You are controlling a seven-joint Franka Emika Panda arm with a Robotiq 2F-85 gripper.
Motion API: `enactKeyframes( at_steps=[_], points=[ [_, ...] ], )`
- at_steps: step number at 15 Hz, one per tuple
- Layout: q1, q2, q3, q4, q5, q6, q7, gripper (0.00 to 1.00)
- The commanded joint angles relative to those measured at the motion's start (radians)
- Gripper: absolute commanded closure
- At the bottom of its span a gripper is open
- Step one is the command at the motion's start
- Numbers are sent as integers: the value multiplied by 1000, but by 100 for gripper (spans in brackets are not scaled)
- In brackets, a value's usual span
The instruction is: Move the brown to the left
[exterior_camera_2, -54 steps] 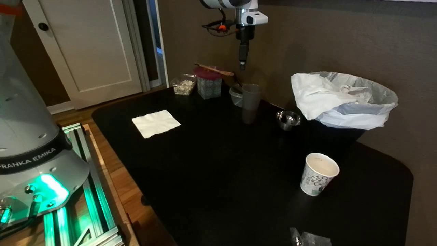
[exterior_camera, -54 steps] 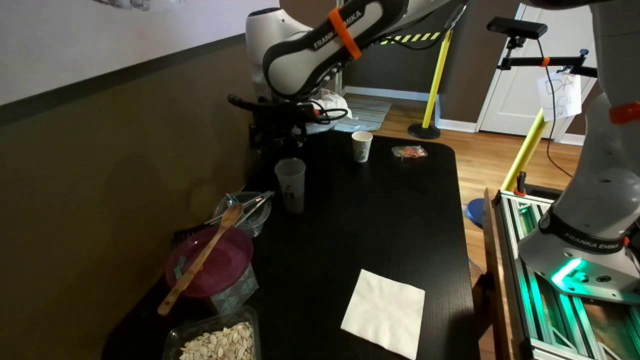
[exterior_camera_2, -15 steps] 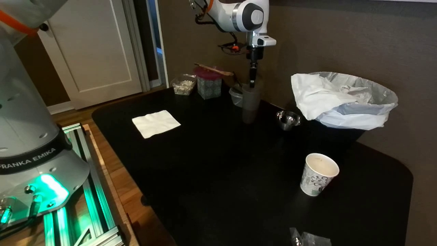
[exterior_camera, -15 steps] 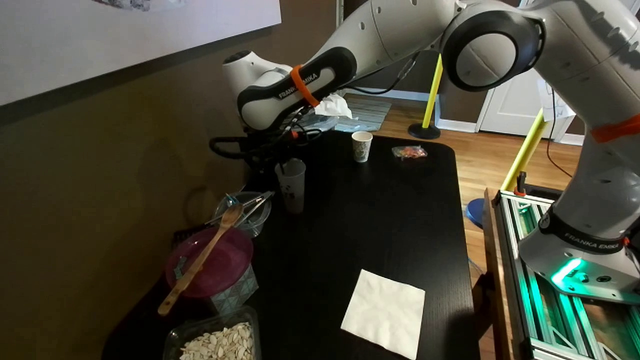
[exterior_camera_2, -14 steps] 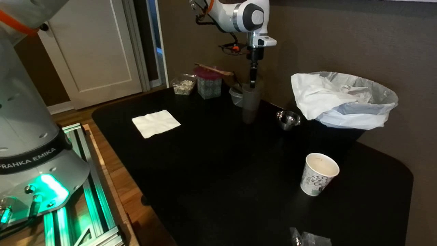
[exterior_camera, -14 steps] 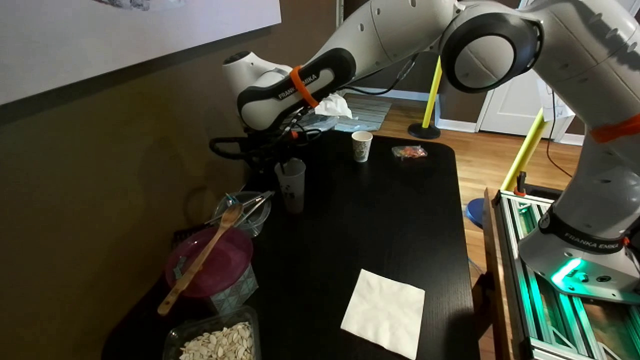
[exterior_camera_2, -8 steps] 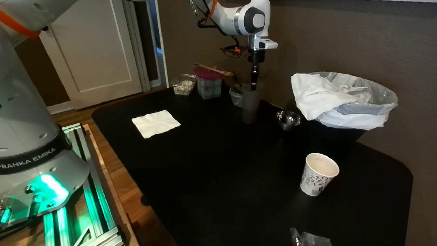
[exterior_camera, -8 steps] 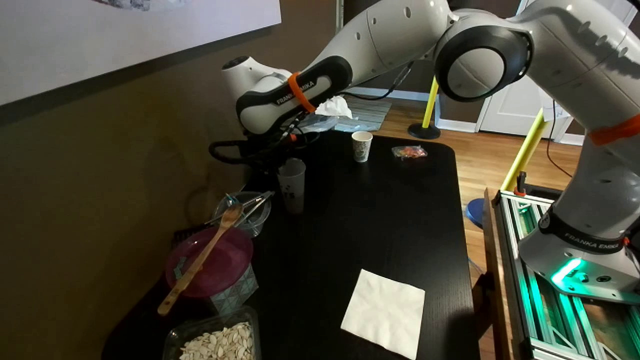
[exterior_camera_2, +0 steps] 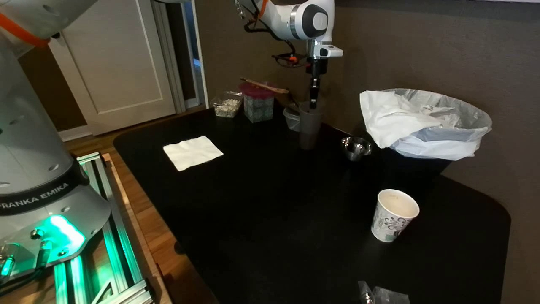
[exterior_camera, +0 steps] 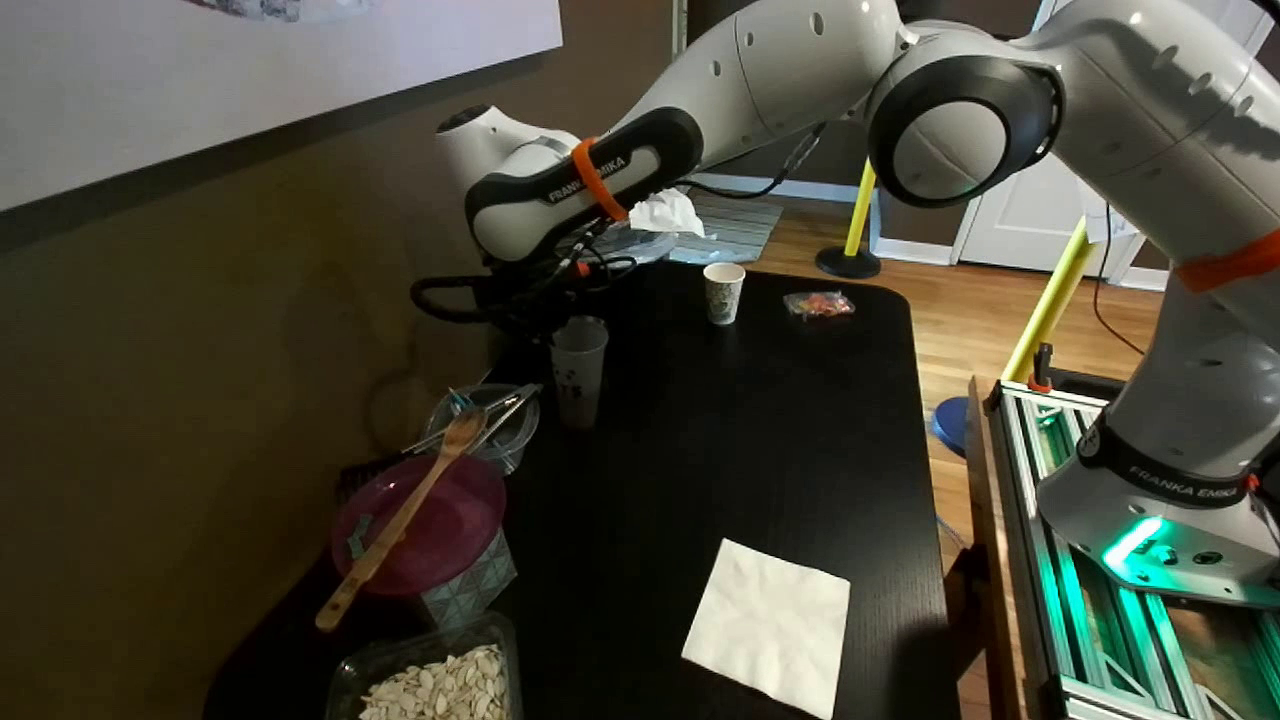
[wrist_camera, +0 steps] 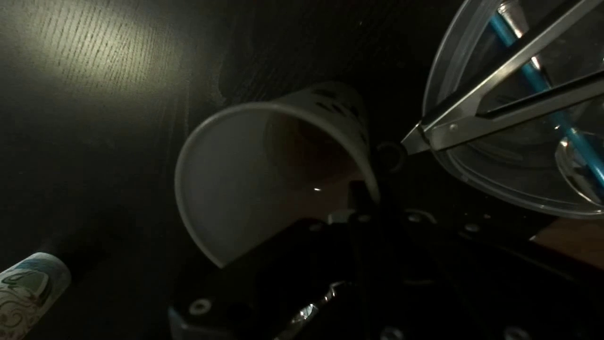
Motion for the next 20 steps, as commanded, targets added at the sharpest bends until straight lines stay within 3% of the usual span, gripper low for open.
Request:
enactKeyframes(
  at_steps=[1,9,15,20],
  points=[
    [18,-12,-17,8,-10,-50,49,98],
    [33,-83,-27,-83,-10,-79,186,98],
    [79,-247,-36,-327,-78,64,201,98],
    [142,-381,-57,-549,-213,260,273,98]
  ],
)
